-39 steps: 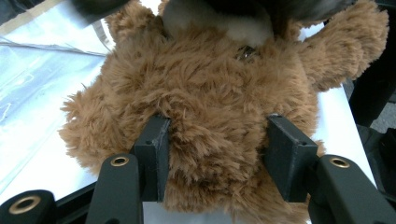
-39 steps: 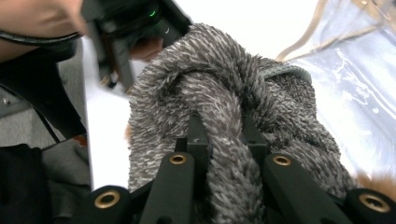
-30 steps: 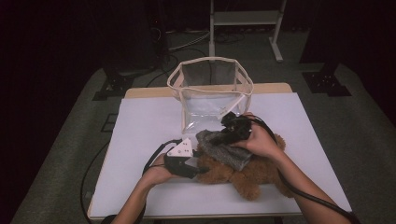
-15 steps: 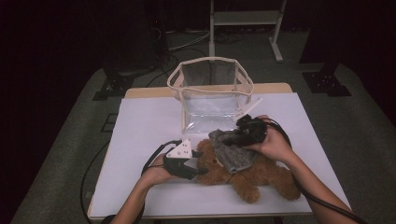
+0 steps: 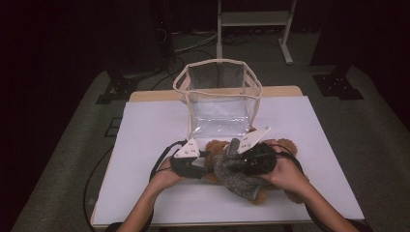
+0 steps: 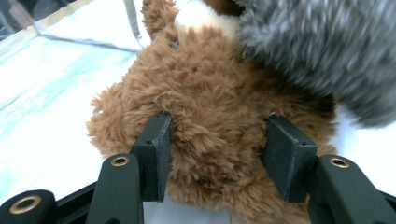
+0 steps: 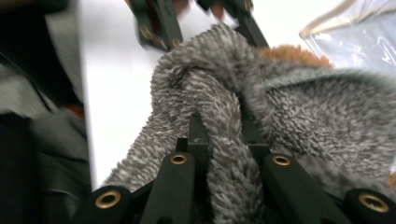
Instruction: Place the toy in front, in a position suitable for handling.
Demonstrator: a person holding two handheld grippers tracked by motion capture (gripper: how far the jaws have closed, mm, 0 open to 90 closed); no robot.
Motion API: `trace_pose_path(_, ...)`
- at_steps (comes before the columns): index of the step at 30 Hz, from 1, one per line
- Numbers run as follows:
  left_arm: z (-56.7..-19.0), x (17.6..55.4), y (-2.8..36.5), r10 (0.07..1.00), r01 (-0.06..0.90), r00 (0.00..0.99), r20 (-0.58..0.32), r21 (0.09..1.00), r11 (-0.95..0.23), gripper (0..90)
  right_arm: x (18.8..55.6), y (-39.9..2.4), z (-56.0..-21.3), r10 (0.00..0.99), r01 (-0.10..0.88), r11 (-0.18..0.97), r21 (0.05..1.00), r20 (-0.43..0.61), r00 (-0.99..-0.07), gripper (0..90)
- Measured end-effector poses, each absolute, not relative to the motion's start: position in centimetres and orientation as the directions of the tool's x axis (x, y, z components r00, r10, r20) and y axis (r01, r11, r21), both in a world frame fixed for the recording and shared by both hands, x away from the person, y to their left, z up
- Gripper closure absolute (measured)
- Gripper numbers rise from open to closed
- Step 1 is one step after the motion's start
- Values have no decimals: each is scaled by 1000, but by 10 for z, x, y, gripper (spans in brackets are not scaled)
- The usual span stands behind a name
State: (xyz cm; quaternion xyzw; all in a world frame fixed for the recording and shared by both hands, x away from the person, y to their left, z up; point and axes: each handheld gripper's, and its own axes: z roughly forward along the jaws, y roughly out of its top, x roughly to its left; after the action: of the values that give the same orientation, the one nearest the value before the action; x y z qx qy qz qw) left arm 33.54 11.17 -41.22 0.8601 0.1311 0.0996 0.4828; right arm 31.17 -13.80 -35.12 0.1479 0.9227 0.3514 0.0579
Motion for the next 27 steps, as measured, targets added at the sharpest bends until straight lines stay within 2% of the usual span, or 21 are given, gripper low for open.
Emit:
trace_pose_path(5,-412,336,114,306,131,952,28,865,-485,470,311,-166,-356,355,291,687,666,42,-934,790)
trace_pose_path(9,-412,334,111,277,116,960,33,854,-507,470,314,-184,-341,413,326,624,711,54,-909,790)
trace_pose_path(13,-410,330,111,249,101,968,39,844,-526,453,335,-174,-334,437,336,601,725,53,-898,789)
trace_pose_path(18,-405,332,116,267,100,963,37,871,-482,375,340,-165,-356,407,361,622,695,106,-907,790)
trace_pose_path(21,-408,331,111,231,93,973,27,865,-493,417,329,-171,-355,375,358,618,700,138,-917,790)
trace_pose_path(27,-411,325,109,195,90,981,15,850,-519,444,340,-162,-335,408,331,627,705,65,-911,790)
